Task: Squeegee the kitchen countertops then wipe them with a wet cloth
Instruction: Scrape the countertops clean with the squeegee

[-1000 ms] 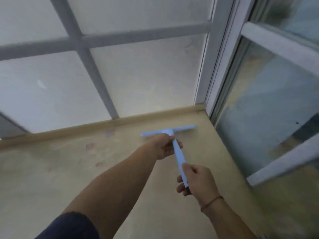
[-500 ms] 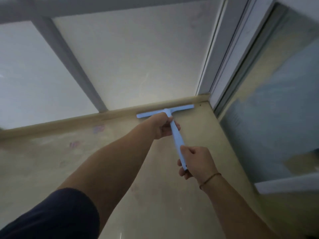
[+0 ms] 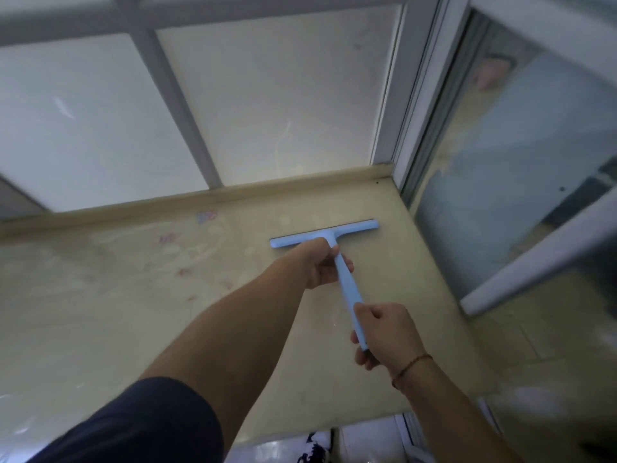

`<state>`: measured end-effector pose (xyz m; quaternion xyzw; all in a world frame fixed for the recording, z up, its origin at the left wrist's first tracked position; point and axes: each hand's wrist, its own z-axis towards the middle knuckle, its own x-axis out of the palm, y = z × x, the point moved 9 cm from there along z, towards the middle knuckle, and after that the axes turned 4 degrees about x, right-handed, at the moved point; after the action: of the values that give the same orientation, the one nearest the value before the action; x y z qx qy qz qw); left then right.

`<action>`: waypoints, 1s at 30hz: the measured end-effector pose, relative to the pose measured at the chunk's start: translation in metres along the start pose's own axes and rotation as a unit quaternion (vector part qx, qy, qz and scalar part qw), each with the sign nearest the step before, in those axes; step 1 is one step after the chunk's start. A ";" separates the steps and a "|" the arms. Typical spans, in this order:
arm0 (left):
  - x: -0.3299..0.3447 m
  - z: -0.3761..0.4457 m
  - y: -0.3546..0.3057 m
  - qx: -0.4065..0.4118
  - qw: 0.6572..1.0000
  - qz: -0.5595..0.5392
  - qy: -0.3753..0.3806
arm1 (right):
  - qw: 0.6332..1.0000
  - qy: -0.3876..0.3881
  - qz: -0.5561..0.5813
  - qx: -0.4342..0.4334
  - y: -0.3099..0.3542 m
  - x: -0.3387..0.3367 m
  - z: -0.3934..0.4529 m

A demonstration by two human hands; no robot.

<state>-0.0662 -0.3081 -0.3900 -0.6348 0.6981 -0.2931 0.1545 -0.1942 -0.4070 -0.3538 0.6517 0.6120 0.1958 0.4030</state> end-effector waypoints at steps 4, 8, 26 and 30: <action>0.008 -0.030 0.048 0.005 1.000 0.009 0.004 | 1.000 0.004 0.004 -0.001 -0.040 -0.009 -0.042; 0.018 -0.061 0.091 -0.001 1.000 -0.003 0.006 | 1.000 0.004 -0.006 -0.004 -0.076 -0.019 -0.080; 0.037 -0.139 0.190 -0.014 1.000 0.015 0.006 | 0.999 0.033 -0.028 0.014 -0.152 -0.039 -0.176; 0.040 -0.145 0.197 -0.023 1.000 -0.004 0.013 | 0.998 0.045 -0.045 0.024 -0.153 -0.039 -0.186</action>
<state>-0.3140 -0.3117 -0.3900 -0.6374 0.7036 -0.2861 0.1296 -0.4385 -0.4022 -0.3503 0.6233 0.6632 0.1919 0.3673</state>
